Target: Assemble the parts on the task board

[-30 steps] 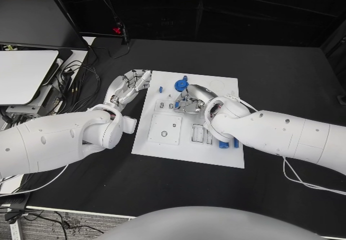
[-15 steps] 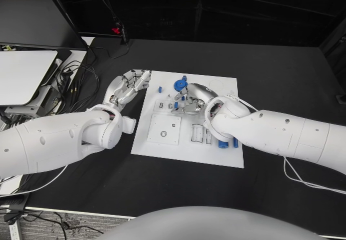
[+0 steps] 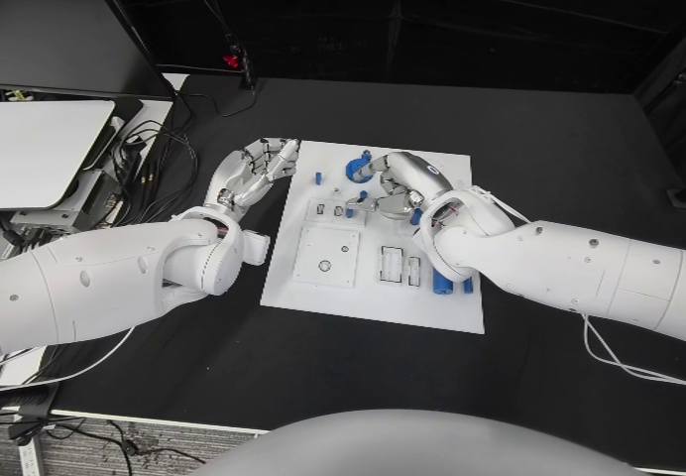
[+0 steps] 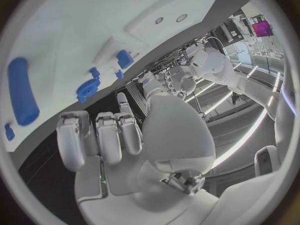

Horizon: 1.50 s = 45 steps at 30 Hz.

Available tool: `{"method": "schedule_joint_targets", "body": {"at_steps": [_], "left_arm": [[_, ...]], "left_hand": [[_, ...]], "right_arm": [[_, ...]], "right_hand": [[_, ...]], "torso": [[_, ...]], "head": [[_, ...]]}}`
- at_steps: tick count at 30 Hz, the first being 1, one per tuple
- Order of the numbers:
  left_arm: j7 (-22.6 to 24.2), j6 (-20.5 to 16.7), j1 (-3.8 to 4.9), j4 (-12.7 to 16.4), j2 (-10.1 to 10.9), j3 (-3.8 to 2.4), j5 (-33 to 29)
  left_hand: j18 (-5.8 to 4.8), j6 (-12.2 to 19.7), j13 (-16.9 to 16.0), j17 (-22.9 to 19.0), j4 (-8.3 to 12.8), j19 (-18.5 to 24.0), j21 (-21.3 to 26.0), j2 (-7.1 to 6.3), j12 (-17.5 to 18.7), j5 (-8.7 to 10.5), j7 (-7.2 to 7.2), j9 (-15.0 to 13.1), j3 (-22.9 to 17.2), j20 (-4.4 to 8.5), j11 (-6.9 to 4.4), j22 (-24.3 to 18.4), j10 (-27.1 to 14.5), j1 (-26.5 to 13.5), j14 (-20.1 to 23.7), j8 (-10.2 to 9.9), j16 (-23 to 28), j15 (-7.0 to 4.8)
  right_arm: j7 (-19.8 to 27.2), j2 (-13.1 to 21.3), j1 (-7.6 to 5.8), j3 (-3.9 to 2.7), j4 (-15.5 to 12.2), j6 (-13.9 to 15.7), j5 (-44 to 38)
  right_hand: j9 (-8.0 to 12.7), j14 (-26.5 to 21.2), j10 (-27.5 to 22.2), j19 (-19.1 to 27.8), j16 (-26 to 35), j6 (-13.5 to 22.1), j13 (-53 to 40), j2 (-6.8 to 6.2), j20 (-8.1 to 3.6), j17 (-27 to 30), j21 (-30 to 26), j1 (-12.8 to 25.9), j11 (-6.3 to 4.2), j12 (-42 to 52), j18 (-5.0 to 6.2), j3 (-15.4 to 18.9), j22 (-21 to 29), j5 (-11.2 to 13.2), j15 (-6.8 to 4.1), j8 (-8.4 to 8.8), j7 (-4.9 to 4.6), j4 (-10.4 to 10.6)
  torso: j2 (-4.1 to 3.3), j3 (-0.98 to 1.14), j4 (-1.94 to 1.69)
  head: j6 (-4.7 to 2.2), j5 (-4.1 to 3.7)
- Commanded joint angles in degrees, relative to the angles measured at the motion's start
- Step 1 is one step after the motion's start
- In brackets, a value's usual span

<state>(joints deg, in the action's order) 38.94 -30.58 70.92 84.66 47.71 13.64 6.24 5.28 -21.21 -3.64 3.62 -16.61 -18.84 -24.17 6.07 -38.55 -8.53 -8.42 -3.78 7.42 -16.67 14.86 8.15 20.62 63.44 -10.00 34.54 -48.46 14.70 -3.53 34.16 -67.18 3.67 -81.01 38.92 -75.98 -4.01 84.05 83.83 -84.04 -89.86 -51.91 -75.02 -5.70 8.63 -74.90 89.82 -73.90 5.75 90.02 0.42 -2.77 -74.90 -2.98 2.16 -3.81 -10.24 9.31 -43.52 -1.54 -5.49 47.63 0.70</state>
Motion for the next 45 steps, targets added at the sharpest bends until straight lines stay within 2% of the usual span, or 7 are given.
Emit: {"method": "schedule_joint_targets", "body": {"at_steps": [1,21,23,27,30,37,45], "left_arm": [[11.58,0.37,0.19,0.18,0.11,-0.06,0.27],[-8.77,3.04,7.55,0.44,2.00,-0.04,25.35],[-12.57,4.04,8.88,0.46,2.04,-0.04,29.02],[-20.38,7.63,11.29,0.61,1.91,-0.04,35.82],[-26.39,11.50,13.19,0.67,1.54,-0.04,41.19],[-38.59,21.18,16.62,0.24,0.82,-0.05,48.80],[-48.13,31.43,17.87,-1.33,-0.71,-0.05,51.05]], "left_hand": [[0.65,-0.36,-0.05,0.07,-0.07,-2.69,-2.60,0.20,-0.30,-0.28,-8.40,-0.07,0.76,0.07,-0.03,0.85,1.05,0.72,-1.49,-0.30,-0.54,-0.23],[5.14,3.44,-10.43,10.77,0.02,-29.00,-19.47,-0.70,-14.95,-0.45,-1.97,-0.62,7.54,5.51,-8.58,7.46,33.56,-0.13,-38.49,3.24,-12.66,-10.53],[5.02,1.04,-16.23,15.82,-0.02,-31.24,-23.69,-1.24,-20.20,-0.50,-1.39,-0.63,7.38,6.89,-9.16,10.05,37.95,-0.37,-42.57,3.94,-17.10,-11.71],[4.79,-4.00,-57.47,49.95,-0.14,-32.54,-31.92,-1.84,-41.43,-1.65,-1.39,-0.56,6.87,7.98,-9.22,15.71,56.20,-0.70,-60.20,4.23,-32.06,-12.36],[1.82,-6.60,-83.56,74.29,0.07,-43.32,-47.69,-2.48,-50.77,-1.90,-1.10,-0.28,6.35,8.48,-9.16,39.63,67.94,-0.81,-72.95,3.04,-39.41,-11.97],[-4.91,-12.83,-86.36,86.38,-0.11,-69.61,-65.43,-3.40,-51.45,-1.17,-1.29,-0.90,5.64,7.52,-8.87,80.12,69.38,-2.54,-80.00,1.88,-41.54,-11.70],[-5.28,-16.22,-86.36,86.38,-0.26,-71.16,-65.83,-5.21,-51.45,-1.43,-0.76,-1.88,3.12,7.91,-9.24,81.85,69.38,-4.32,-80.00,2.48,-41.54,-12.44]], "right_arm": [[10.57,1.58,-1.13,-0.10,-1.56,10.08,6.80],[26.00,17.69,-3.50,0.04,-10.26,-2.69,46.22],[26.61,18.66,-3.46,0.07,-10.82,-4.34,47.80],[27.15,19.89,-3.24,0.12,-11.66,-6.48,49.67],[27.49,20.36,-3.03,0.14,-11.90,-7.27,50.44],[28.31,20.44,-2.78,0.16,-11.81,-8.84,53.68],[28.68,20.45,-2.63,0.17,-11.76,-9.43,54.72]], "right_hand": [[-0.10,5.95,6.17,-5.96,-0.14,-0.64,-14.98,0.41,0.25,-15.10,0.18,-0.23,0.31,-0.02,-0.42,0.08,-15.10,-0.21,0.53,-0.43,0.06,0.52],[0.21,5.95,6.17,0.27,-0.14,3.65,-14.98,8.68,0.64,-15.10,-7.17,6.55,0.62,-0.02,1.76,6.88,-11.31,-2.96,0.86,0.13,-0.33,7.27],[0.17,5.95,6.17,0.95,-0.14,4.23,-14.98,9.65,0.56,-15.10,-8.02,8.06,0.40,-0.02,1.99,8.13,-10.93,-1.27,0.69,0.08,-0.09,7.39],[0.19,5.95,6.17,2.35,-0.14,5.69,-14.98,11.84,0.48,-15.10,-9.78,11.52,0.37,-0.02,2.44,10.38,-10.15,-0.03,0.68,0.07,-0.16,7.47],[0.14,5.95,6.17,2.39,-0.14,6.89,-14.98,12.92,0.06,-15.10,-9.94,11.97,-0.64,-0.02,2.49,11.40,-10.16,-0.14,0.01,-0.24,0.45,7.41],[-0.02,5.95,6.17,2.38,-0.14,7.48,-14.98,13.68,-0.78,-15.10,-10.05,12.22,-1.53,-0.02,2.50,12.59,-10.19,-0.18,-0.85,-0.80,1.18,7.44],[-0.10,5.95,6.17,2.53,-0.14,7.33,-14.98,14.06,-0.92,-15.10,-10.28,12.20,-1.62,-0.02,2.55,12.82,-10.10,-0.33,-0.95,-1.11,1.28,7.41]], "torso": [[0.05,-0.01,0.04],[1.24,0.46,0.83],[1.40,0.57,1.04],[1.44,0.65,1.25],[1.52,0.78,1.30],[1.39,0.60,1.30],[1.27,0.37,1.25]], "head": [[-0.20,-0.05],[-0.11,0.81],[-0.16,1.34],[-0.13,2.35],[-0.27,2.47],[-1.12,2.22],[-2.35,1.03]]}}
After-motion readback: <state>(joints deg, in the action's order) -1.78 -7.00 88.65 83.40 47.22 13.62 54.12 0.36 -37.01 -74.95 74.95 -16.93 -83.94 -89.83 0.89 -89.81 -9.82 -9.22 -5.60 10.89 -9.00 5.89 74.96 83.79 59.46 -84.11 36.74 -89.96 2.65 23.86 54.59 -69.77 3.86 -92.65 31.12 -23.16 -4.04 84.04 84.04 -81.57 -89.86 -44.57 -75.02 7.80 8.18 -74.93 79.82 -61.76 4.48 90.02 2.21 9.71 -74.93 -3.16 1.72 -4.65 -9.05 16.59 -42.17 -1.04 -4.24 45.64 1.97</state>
